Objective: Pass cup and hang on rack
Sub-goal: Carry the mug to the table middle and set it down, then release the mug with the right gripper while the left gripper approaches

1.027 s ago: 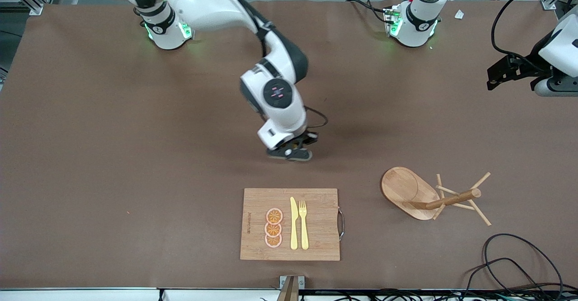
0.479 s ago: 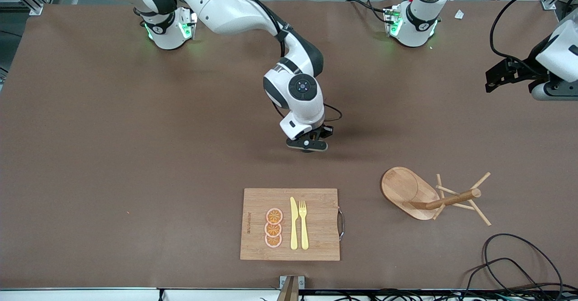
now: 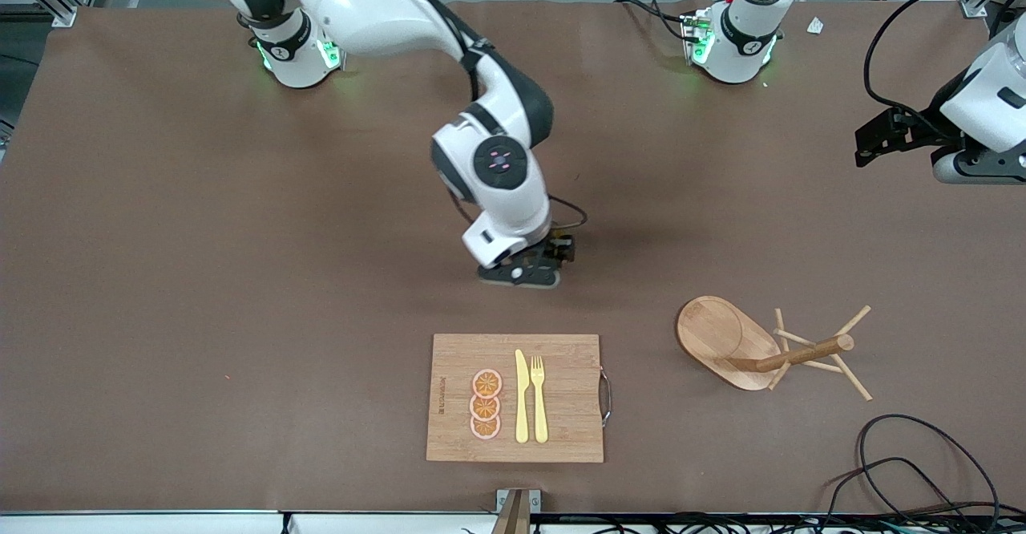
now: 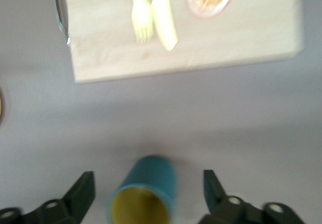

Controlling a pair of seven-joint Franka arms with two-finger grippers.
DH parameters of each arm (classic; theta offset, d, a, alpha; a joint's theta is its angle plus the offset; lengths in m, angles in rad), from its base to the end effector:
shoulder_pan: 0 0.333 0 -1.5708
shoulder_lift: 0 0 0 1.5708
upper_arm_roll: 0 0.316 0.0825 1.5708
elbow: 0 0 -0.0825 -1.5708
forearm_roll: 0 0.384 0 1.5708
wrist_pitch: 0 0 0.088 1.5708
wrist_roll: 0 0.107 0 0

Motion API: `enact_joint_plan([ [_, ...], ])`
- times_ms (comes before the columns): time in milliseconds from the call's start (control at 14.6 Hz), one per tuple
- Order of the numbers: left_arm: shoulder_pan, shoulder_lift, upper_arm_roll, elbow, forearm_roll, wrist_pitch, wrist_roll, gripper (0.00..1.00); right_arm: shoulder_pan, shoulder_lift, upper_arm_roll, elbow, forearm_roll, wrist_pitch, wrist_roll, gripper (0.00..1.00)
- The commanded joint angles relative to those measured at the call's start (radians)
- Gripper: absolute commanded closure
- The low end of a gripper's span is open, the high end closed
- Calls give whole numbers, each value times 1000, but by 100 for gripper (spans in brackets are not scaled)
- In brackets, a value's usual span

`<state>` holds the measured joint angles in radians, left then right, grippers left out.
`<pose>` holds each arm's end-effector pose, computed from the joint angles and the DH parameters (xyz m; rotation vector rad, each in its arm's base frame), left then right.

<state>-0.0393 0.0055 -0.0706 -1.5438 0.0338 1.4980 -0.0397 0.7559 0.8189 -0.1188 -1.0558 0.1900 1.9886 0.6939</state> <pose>0.5459 -0.0563 0.6280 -3.1017 0.1065 0.0755 0.5989 0.4969 0.3588 -2.9922 0.1214 -0.0525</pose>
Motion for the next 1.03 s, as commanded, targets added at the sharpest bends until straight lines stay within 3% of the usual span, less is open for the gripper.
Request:
enact_joint_plan([
  [0,-19,13,-17,25,38,-10,-5,0,-166,-156,16,-55,9,-140,-291,0],
  [205,-60,43,-60,25,44,-5,-46,0,-311,-237,4,-105,-36,-186,-387,0],
  [274,-80,63,-79,25,49,-5,-96,0,-358,-263,4,-125,-91,-182,-422,0],
  [548,-198,129,-135,11,55,77,-348,0,-496,-331,2,-151,-141,-186,-450,0],
  [753,-341,200,-136,10,130,132,-587,0,-564,-412,2,-239,-175,-183,-523,0],
  [958,-441,261,-136,-34,153,275,-939,0,-616,-510,2,-341,-175,-186,-583,0],
])
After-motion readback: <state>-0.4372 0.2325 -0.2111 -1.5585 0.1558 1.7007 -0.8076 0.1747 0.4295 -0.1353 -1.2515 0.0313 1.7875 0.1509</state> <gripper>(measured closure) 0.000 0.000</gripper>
